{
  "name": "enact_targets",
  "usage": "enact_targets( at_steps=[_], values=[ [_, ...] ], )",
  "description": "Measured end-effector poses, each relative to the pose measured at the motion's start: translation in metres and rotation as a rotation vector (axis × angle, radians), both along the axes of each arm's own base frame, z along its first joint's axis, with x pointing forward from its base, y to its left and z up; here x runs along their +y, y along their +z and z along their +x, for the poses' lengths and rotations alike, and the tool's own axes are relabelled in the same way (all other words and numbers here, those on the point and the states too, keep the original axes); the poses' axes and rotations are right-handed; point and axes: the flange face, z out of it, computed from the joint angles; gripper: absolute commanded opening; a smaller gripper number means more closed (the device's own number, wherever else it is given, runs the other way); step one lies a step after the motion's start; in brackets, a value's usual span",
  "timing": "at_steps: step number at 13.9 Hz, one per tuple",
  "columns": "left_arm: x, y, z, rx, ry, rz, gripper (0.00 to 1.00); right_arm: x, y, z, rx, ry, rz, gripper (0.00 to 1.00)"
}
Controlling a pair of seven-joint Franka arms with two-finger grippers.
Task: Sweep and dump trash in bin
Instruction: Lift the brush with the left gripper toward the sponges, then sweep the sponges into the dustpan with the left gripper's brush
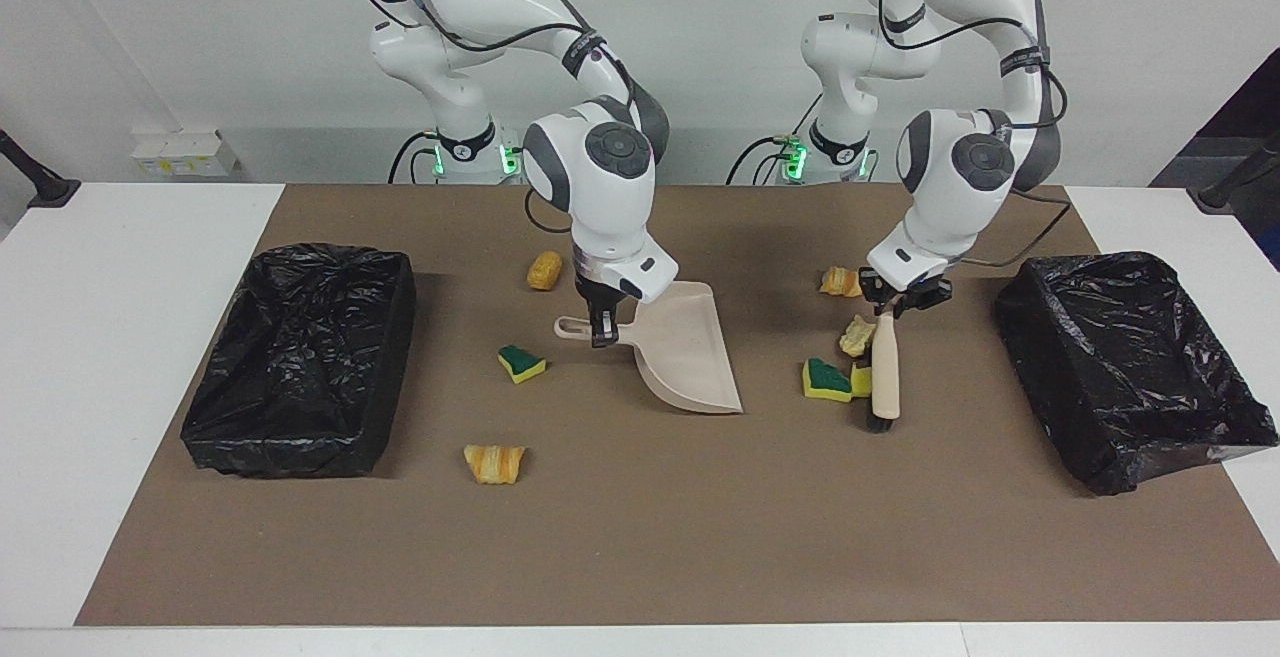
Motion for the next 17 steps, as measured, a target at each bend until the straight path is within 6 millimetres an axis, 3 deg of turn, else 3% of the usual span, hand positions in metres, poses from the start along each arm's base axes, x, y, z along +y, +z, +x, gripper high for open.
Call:
enact_targets(
  at_steps=[5,8,11,13,17],
  values=[
    [-0.089,-0.006,-0.035,0.063,-0.026,-0.142,0.00,-0.004,-0.004,0.003,0.000,0.013,0.004,0.00],
    [-0.122,-0.003,-0.048,0.100,0.025,-0.263,0.00,0.000,-0.010,0.002,-0.003,0.019,0.009,0.00],
    [-0.146,0.013,-0.058,0.099,0.067,-0.282,0.00,0.000,-0.010,0.002,-0.004,0.018,0.010,0.00],
    [-0.136,0.026,-0.058,0.118,0.092,-0.274,0.00,0.002,-0.010,0.001,-0.005,0.021,0.012,0.00],
    [-0.063,0.054,-0.051,0.156,0.162,-0.136,0.00,0.004,-0.010,0.001,-0.005,0.020,0.015,0.00]
  ],
)
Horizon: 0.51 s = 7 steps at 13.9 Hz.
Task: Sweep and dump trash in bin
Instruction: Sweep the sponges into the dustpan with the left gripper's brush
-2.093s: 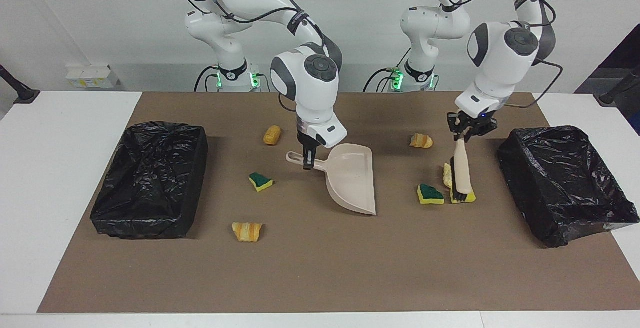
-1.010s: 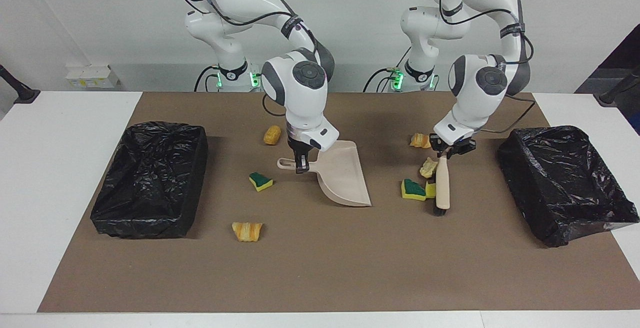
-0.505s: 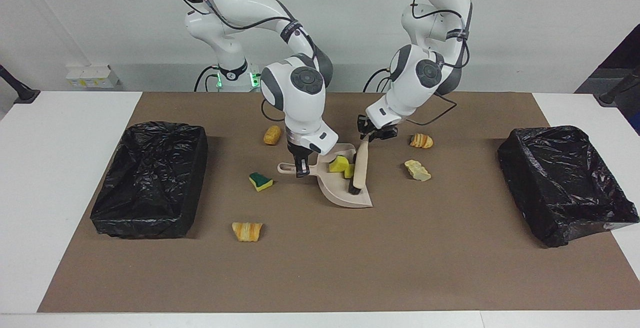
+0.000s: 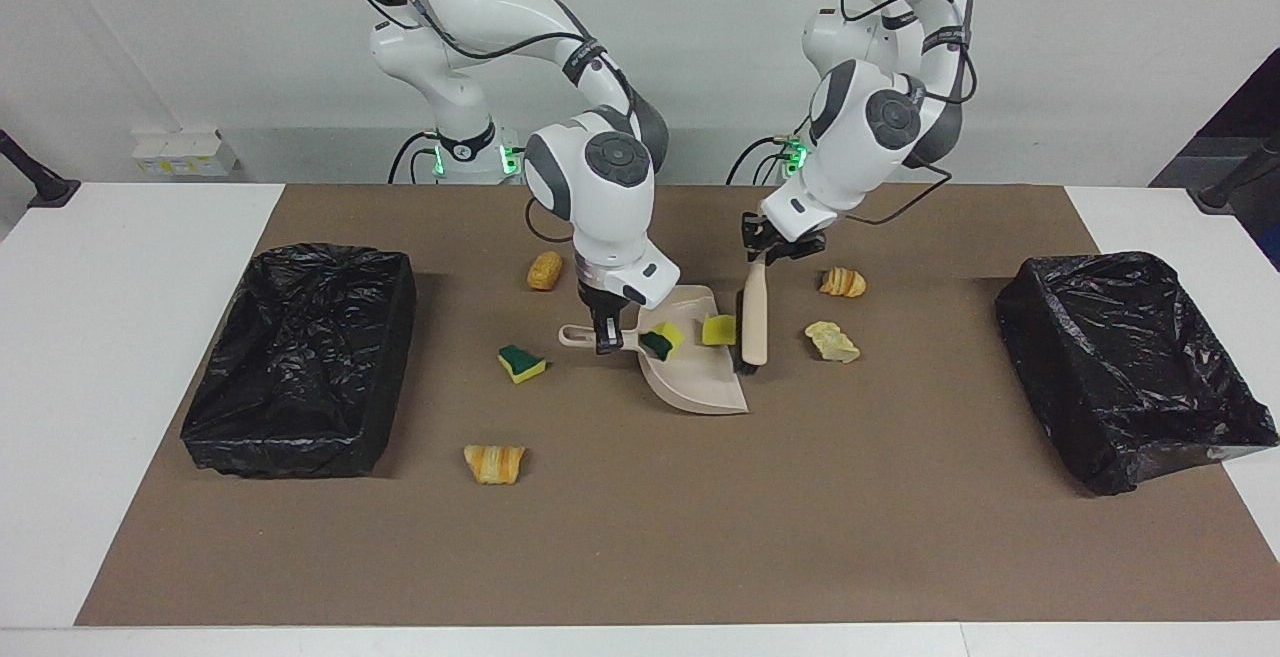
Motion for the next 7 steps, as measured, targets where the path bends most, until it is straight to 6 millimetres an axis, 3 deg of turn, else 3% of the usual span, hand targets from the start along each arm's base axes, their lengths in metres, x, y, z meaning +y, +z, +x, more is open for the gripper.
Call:
enact_targets(
  at_steps=[4,7],
  values=[
    [0.034,0.022,-0.020,0.059,0.063,0.121,0.00,0.002,0.000,-0.001,-0.001,-0.024,0.008,0.00],
    [0.070,0.005,-0.039,0.083,0.103,0.160,0.00,0.013,0.002,-0.001,-0.044,-0.055,0.044,0.00]
  ],
)
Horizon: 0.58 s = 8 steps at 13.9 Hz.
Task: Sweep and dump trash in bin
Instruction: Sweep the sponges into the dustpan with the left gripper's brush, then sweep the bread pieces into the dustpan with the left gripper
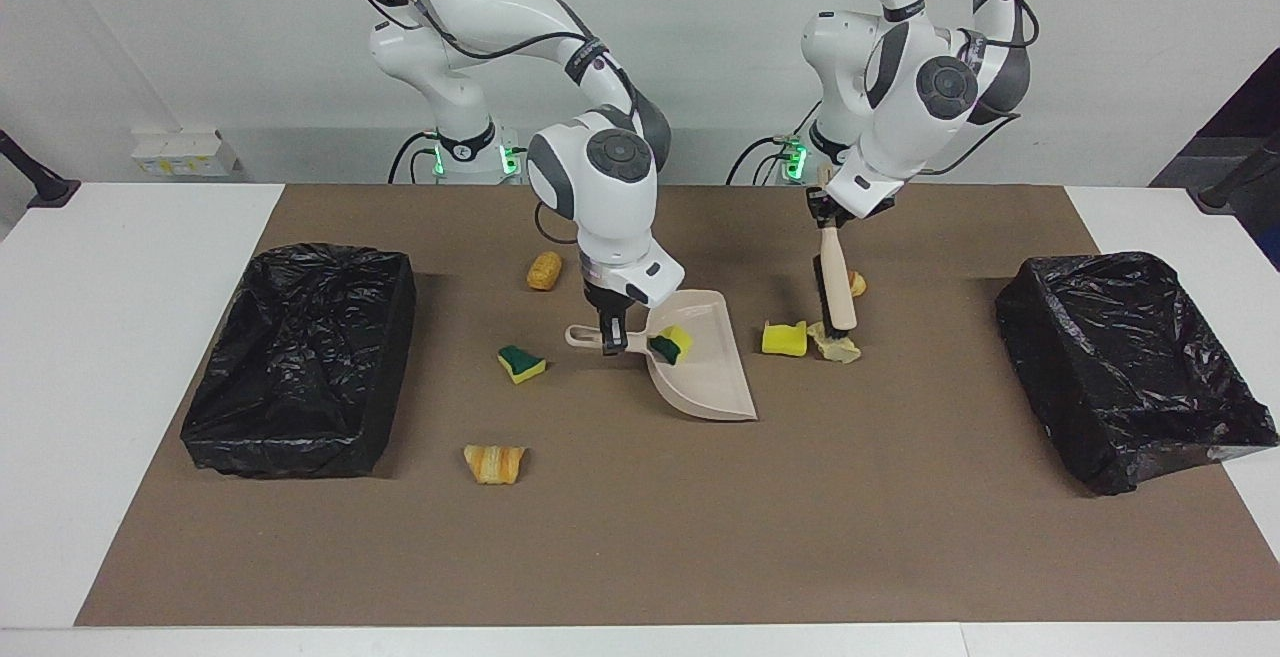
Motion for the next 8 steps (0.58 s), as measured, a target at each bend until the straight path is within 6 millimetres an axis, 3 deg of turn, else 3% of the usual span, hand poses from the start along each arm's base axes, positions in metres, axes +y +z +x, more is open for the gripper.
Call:
enact_targets(
  at_steps=[4,8],
  values=[
    [0.051,-0.021,-0.027,-0.048,0.080,0.025,0.00,0.010,-0.010,-0.009,0.003,0.001,0.007,0.00],
    [0.082,-0.017,-0.063,-0.086,0.133,0.032,0.00,0.016,-0.013,-0.012,-0.001,-0.023,0.041,0.00]
  ],
)
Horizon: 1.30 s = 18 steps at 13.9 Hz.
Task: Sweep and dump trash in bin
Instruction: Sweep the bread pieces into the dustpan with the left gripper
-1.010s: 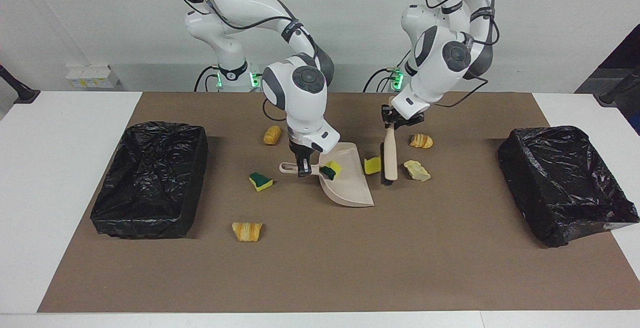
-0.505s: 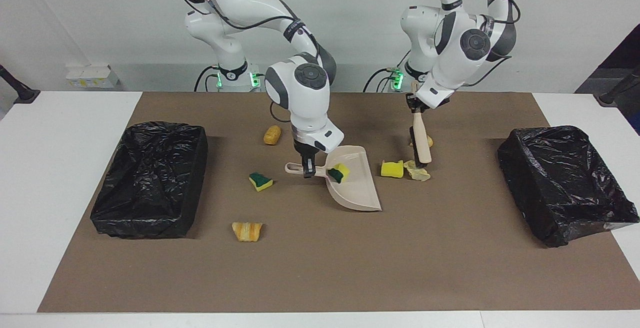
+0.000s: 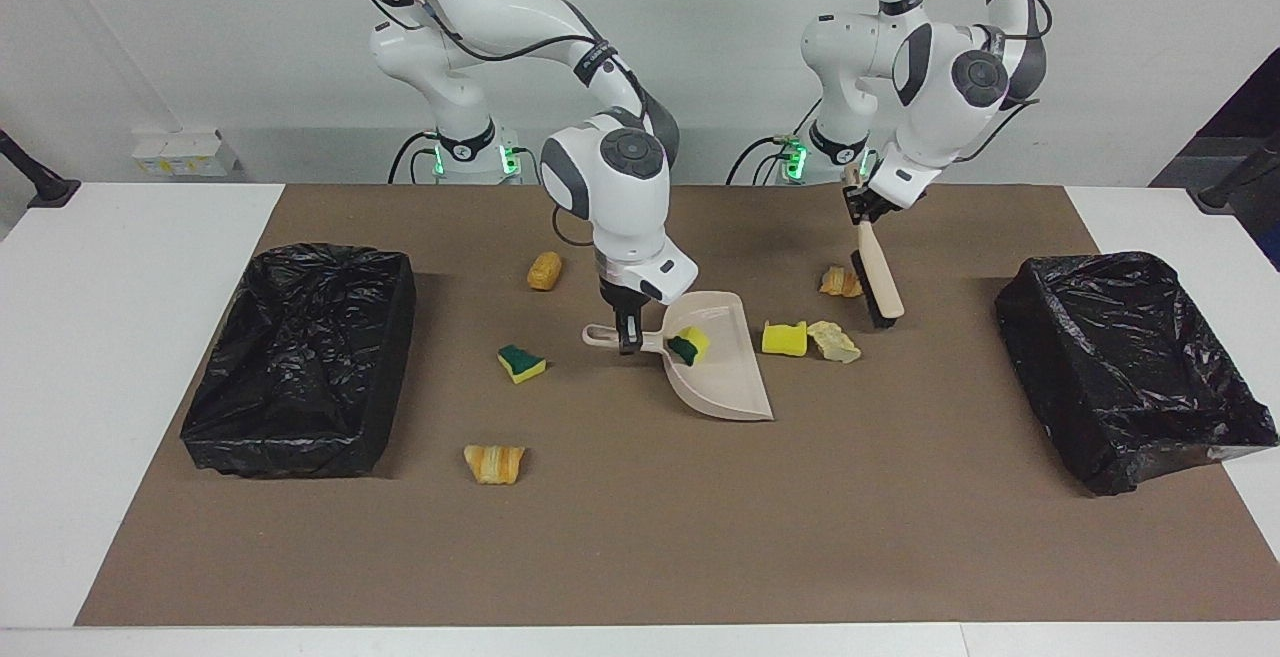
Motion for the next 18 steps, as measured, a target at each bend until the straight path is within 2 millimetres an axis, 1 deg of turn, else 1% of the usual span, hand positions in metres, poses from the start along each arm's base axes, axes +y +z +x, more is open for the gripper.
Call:
enact_targets(
  at_steps=[2,3,5,7,8,10,13,15,16,18],
  values=[
    [0.003,-0.002,-0.023,-0.002,0.035,0.008,0.00,0.002,-0.006,-0.002,0.009,-0.005,0.001,0.00],
    [0.002,-0.004,-0.030,-0.001,0.062,0.017,0.00,0.004,-0.010,-0.004,0.011,-0.009,0.004,0.00],
    [0.000,-0.013,-0.037,0.009,0.115,0.038,0.00,0.006,-0.014,-0.006,0.014,-0.014,0.006,0.00],
    [-0.008,-0.028,-0.036,-0.002,0.174,0.056,0.00,0.006,-0.014,-0.005,0.012,-0.015,0.009,0.00],
    [-0.015,-0.034,-0.033,-0.018,0.198,0.061,0.00,0.006,-0.014,-0.005,0.006,-0.015,0.014,0.00],
    [-0.036,-0.050,-0.026,-0.046,0.221,0.066,0.00,0.005,-0.017,-0.005,0.005,-0.017,0.017,0.00],
    [-0.057,-0.072,-0.011,-0.070,0.236,0.032,0.00,0.004,-0.018,-0.005,0.006,-0.019,0.019,0.00],
    [-0.070,-0.079,0.004,-0.080,0.228,0.019,0.00,0.004,-0.019,-0.004,0.006,-0.020,0.019,0.00],
    [-0.076,-0.079,0.013,-0.083,0.214,0.016,0.00,0.004,-0.019,-0.004,0.006,-0.020,0.020,0.00],
    [-0.086,-0.078,0.038,-0.088,0.161,0.003,0.00,0.004,-0.019,-0.005,0.006,-0.020,0.020,0.00]
  ],
)
